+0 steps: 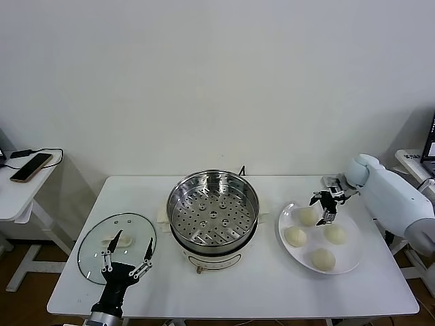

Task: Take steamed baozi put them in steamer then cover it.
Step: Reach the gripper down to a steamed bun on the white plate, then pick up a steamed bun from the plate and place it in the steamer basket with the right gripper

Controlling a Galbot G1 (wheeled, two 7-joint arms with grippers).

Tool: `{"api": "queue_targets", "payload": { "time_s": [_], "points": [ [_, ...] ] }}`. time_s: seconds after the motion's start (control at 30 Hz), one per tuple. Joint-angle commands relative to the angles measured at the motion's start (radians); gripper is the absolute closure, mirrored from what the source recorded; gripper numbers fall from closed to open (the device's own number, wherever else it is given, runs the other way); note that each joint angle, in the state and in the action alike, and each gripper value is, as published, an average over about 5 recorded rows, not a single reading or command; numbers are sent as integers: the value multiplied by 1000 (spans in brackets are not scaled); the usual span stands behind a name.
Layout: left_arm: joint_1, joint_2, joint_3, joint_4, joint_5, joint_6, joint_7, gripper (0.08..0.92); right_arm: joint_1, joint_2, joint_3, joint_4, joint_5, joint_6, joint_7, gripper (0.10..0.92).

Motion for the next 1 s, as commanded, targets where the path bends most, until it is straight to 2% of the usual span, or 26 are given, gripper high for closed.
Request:
{"api": "queue_targets", "payload": {
  "time_s": [0.03, 0.23, 0.37, 0.67, 0.8, 1.0],
  "points": [
    [1, -1, -2, 0, 0, -1, -1, 177, 9, 34, -15, -32, -26, 8, 8, 214],
    [0, -2, -4, -3, 0, 0, -3, 177, 17, 21, -22, -7, -22, 24, 24, 277],
    [-4, -2, -3, -7, -1, 2, -5, 177, 50, -13, -56, 65, -3, 38, 24, 312],
    [-12, 4, 7, -14, -2, 4, -8, 177, 350, -114, -259, 453, 106, 237, -10, 338],
    [-10, 4, 12, -21, -2, 3, -9, 177, 498, -60, -337, 569, 127, 317, -15, 338],
    [-2, 5, 15, -28, -2, 1, -12, 177, 593, 82, -390, 649, 97, 421, -16, 348]
  ]
}}
